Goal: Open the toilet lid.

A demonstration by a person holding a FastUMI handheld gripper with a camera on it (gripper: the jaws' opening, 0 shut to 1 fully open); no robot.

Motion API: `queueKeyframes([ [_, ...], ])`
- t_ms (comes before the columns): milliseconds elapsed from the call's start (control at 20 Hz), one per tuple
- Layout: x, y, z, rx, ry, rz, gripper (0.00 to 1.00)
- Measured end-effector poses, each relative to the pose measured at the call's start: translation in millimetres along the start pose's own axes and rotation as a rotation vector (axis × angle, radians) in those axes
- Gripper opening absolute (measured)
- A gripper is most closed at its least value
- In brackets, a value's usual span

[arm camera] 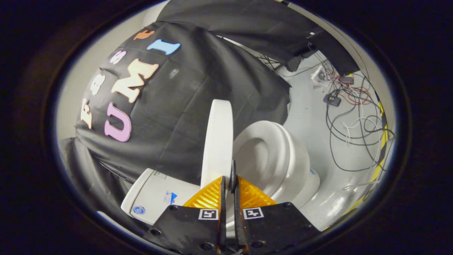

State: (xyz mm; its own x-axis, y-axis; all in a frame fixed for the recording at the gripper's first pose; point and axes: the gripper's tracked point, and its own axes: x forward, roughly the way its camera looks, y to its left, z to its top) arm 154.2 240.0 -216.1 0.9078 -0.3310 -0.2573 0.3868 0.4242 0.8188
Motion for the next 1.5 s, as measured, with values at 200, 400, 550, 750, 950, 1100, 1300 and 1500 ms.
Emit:
queueKeyframes([
  [200,-4.7,38.5,6.2,-0.041,-0.042,0.030,0.11],
  [400,-10.3,76.1,4.1,-0.140,-0.033,0.015,0.11],
  [550,-14.2,99.6,-0.4,-0.246,-0.001,0.002,0.11],
  [750,-16.1,134.3,-6.8,-0.325,0.020,0.025,0.11],
  [950,-18.5,171.4,-21.4,-0.394,0.033,0.065,0.11],
  [1100,-17.0,200.1,-37.0,-0.435,0.042,0.105,0.11],
  [1300,-14.1,235.4,-62.0,-0.508,0.071,0.161,0.13],
  [1500,-7.0,261.4,-86.6,-0.534,0.105,0.213,0.18],
])
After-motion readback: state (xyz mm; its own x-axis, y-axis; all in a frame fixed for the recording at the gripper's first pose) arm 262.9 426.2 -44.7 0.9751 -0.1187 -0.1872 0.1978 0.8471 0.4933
